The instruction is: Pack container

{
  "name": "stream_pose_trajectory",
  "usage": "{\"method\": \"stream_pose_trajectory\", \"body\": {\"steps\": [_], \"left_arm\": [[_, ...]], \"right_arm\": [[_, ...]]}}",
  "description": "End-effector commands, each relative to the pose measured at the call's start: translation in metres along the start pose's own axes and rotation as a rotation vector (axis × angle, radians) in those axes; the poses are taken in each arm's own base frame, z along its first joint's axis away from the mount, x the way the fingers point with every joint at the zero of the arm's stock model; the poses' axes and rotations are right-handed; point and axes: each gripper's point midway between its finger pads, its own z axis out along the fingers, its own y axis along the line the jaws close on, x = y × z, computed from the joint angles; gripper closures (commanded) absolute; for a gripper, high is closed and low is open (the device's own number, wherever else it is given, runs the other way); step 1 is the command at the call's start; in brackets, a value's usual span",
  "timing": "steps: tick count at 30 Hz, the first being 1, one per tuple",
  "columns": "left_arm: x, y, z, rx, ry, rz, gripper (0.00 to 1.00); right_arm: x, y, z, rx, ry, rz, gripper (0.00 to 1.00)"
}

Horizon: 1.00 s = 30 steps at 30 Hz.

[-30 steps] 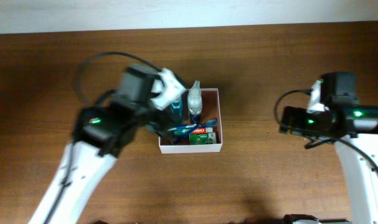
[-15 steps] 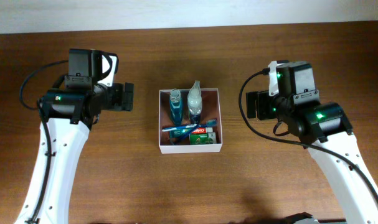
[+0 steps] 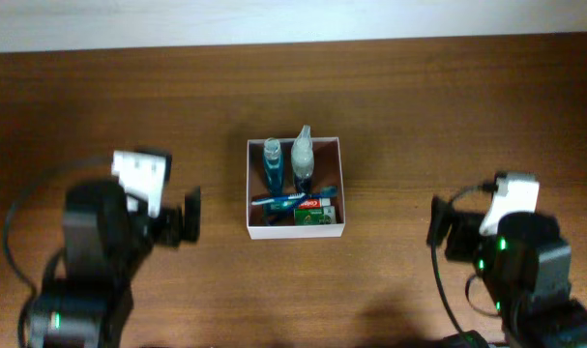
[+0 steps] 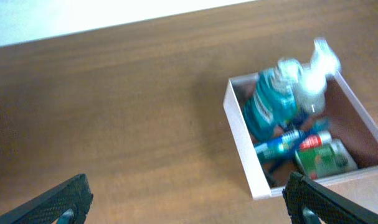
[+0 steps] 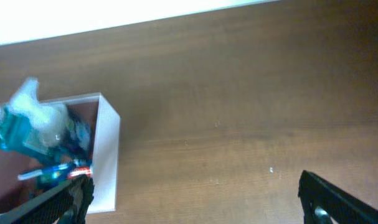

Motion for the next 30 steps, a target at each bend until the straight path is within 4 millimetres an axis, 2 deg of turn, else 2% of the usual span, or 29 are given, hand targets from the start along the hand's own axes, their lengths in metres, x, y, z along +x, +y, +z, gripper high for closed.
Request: {"method": "stream_pose_trajectory", "body": {"steps": [1,5,11,27,30], "left_arm": [[0.037,-0.006,-0.023,0.006,-0.068,-0.032,0.01],[0.059,-0.008,-0.034,0.004,-0.122,-0.037,0.01],[0.074,-0.01,-0.031,0.006,-0.085,-0.038,0.01],[0.075,-0.01,-0.031,0.007,-0.08,-0.039,0.01],[0.075,-0.01,-0.031,0.007,-0.08,-0.039,0.01]], "right_arm": [[0.031,-0.014,-0.007,0.012,-0.024,0.013,0.02],[0.051,-0.022,-0.015,0.011,-0.029,0.015,0.02],[0.053,-0.022,-0.016,0.012,-0.024,0.014,0.02],[0.053,-0.022,-0.016,0.012,-0.025,0.013,0.02],[0.057,-0.025,-0.022,0.009,-0.034,0.016,0.02]]}}
